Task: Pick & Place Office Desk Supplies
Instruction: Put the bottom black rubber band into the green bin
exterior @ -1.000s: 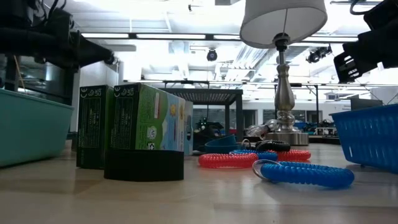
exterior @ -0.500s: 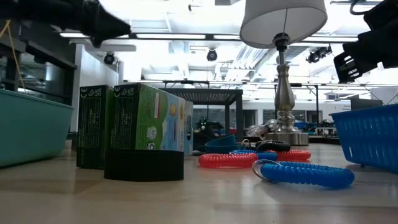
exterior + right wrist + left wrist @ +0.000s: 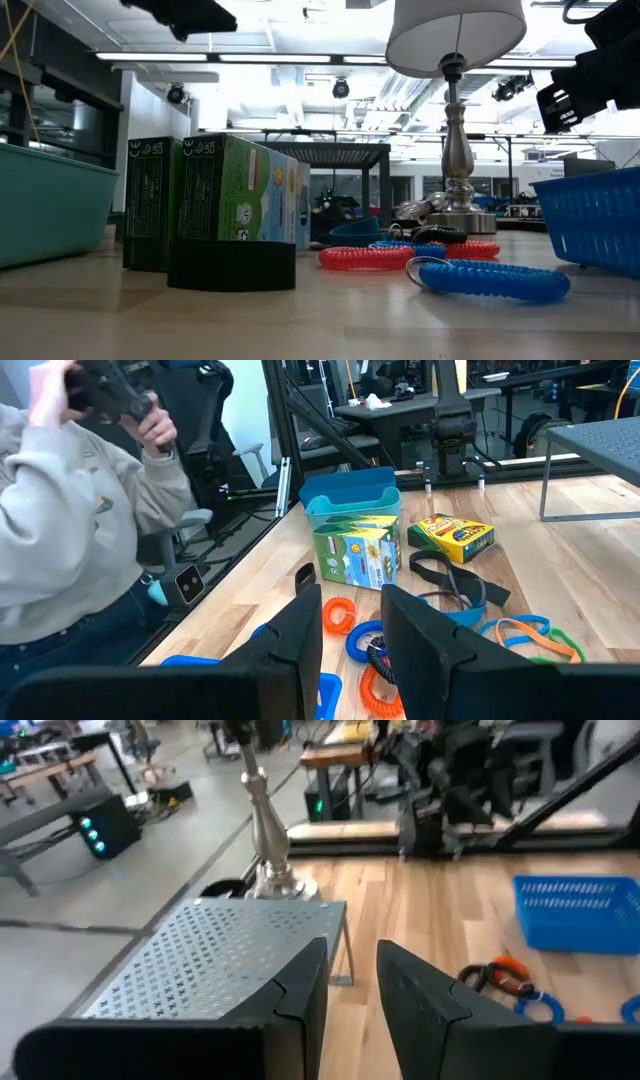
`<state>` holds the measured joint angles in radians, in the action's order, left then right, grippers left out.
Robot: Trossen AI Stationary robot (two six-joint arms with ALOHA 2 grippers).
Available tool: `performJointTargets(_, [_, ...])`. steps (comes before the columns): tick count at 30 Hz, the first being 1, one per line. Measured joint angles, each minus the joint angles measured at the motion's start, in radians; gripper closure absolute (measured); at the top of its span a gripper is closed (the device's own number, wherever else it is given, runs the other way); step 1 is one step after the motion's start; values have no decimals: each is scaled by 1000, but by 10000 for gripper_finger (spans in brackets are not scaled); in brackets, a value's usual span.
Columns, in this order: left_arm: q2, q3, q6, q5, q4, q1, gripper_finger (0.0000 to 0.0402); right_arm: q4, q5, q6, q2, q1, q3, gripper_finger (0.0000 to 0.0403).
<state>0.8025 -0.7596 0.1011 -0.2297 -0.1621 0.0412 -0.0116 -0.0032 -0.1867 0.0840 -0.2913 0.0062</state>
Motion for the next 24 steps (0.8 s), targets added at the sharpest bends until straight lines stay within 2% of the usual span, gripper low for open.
performJointTargets(8, [190,-96,-3,-34,-4,-107,316,0,0,0,0,0,0,309])
performJointTargets(14, [314,-110,9,-53,126,-205,316,0,0,0,0,0,0,309])
performJointTargets(24, [534,-287,-54,-146,35,-345,316,-2,0,0,0,0,0,309])
